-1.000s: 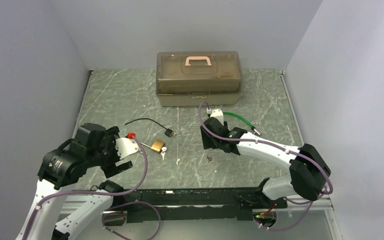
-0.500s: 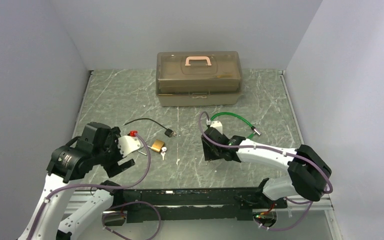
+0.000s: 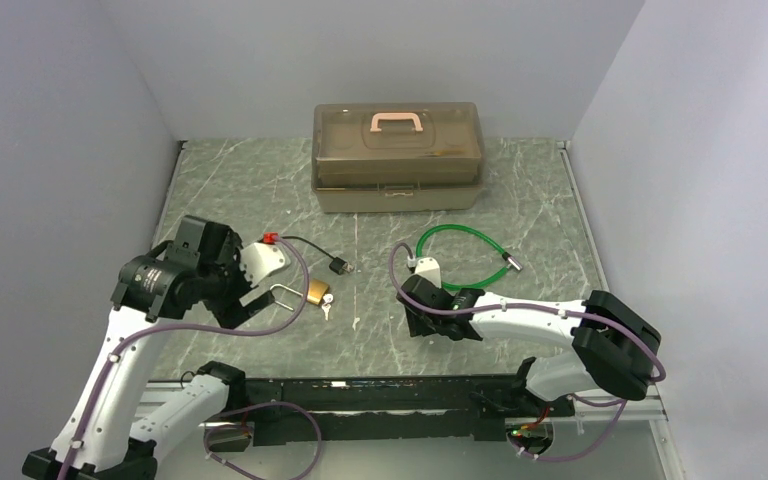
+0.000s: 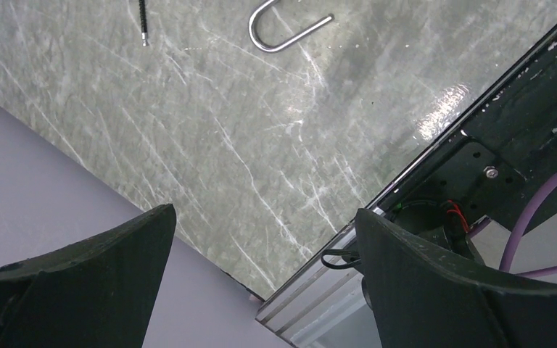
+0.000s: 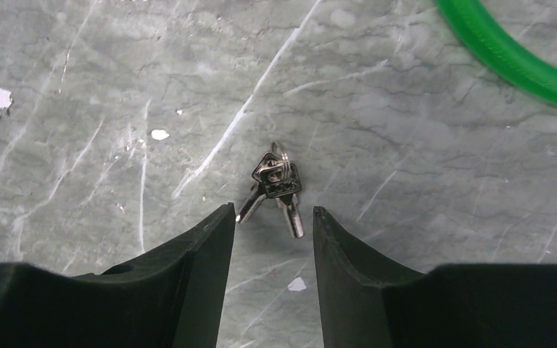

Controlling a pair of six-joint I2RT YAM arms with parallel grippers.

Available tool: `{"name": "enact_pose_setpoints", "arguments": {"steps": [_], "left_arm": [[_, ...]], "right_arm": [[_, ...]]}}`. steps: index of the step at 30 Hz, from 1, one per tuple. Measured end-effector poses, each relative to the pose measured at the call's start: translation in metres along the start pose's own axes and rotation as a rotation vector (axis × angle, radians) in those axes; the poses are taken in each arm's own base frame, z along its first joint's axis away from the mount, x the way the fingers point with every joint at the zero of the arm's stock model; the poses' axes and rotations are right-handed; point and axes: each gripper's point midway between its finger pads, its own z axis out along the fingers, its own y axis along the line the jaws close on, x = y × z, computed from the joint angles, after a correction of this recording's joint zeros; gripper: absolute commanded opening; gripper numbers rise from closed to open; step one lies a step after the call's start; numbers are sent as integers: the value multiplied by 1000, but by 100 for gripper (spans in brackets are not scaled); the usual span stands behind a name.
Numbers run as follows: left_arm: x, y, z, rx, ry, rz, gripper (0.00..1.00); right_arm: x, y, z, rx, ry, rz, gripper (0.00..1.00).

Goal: Unlock with the key

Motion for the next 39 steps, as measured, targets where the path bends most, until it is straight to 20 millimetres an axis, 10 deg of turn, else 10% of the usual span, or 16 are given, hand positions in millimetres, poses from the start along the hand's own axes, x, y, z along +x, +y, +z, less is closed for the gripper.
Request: {"name": "enact_pose_setpoints", "arguments": {"steps": [10,29,39], "left_arm": [[-9,12,-10,-16,-27,-52,99],[-6,13,-7,21,-16,-130,99],[-11,16,-21,6,-137,-293,99]], "right_arm": [[-7,-4,2,20,-41,-21,43],[-10,4,11,-57,-27,-22,0],[-48,38,-58,-329,-179,-6,0]]}}
